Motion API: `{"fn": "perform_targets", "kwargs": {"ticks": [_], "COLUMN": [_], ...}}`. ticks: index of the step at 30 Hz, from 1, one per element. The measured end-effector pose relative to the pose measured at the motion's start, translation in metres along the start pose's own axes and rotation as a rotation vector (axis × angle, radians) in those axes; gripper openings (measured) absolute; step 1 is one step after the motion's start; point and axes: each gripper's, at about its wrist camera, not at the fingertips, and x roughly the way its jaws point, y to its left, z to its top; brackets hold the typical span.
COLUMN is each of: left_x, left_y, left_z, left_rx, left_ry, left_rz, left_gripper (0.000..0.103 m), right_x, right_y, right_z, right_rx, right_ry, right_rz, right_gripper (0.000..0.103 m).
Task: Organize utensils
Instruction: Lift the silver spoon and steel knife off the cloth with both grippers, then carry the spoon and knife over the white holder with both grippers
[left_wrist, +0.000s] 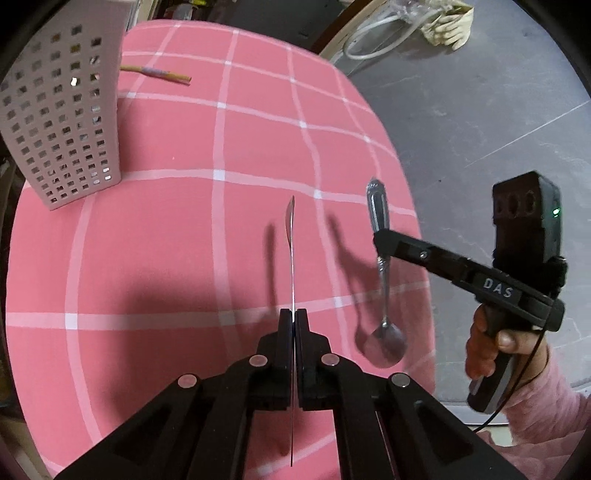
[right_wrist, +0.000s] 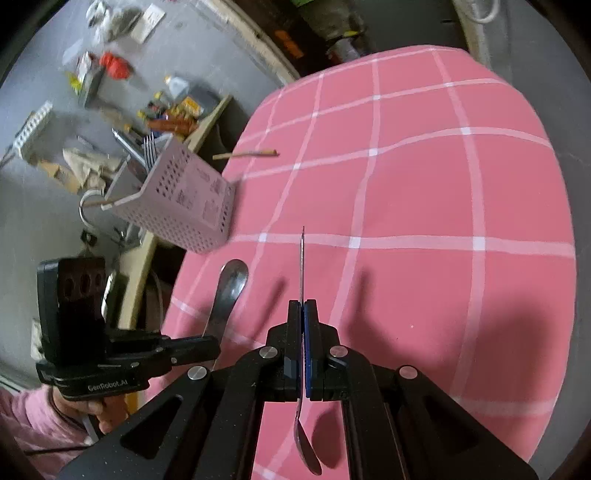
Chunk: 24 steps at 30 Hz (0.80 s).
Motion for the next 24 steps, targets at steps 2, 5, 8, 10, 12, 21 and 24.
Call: {"fn": "perform_targets", "kwargs": {"ticks": [2, 5, 8, 10, 12, 21, 24], "left_x": [-0.012, -0.037, -0.064, -0.086, -0.107, -0.196, -0.210], "left_y": [0.000, -0.007, -0.013, -0.013, -0.014, 0.005, 0.021], "left_z": [-0.002, -0.001, 0.001, 0.005, 0.008, 0.041, 0.060], "left_rx": [0.014, 0.046, 0.056, 0.062, 0.076, 0.102, 0.072], "left_ry": [-0.037, -0.126, -0.236, -0.313, -0.378, -0.688, -0.751], "left_rz": [-0.013, -0.032, -0.052, -0.068, -0.080, -0.089, -0.092], "left_gripper": [0.002, 0.002, 0.002, 0.002, 0.002, 0.002, 0.002], "right_x": [-0.010, -0.027, -0.042, -0.051, -0.059, -0.065, -0.055], "right_y": [0.007, 0.019, 0.037, 0.054, 0.071, 0.146, 0.170], "right_z": [-0.001, 0.004, 0.014, 0.022, 0.030, 0.075, 0.088], "right_rx": [0.005, 0.001, -0.027, -0.059, -0.089, -0.180, -0.199], "right_ry": [-0.055, -0.150, -0.249, -0.312, -0.375, -0.570, -0.605], "right_rz": [-0.002, 0.015, 0.034, 0.055, 0.099, 0.242, 0.262], "right_gripper": [0.002, 0.002, 0.002, 0.002, 0.002, 0.002, 0.002]}}
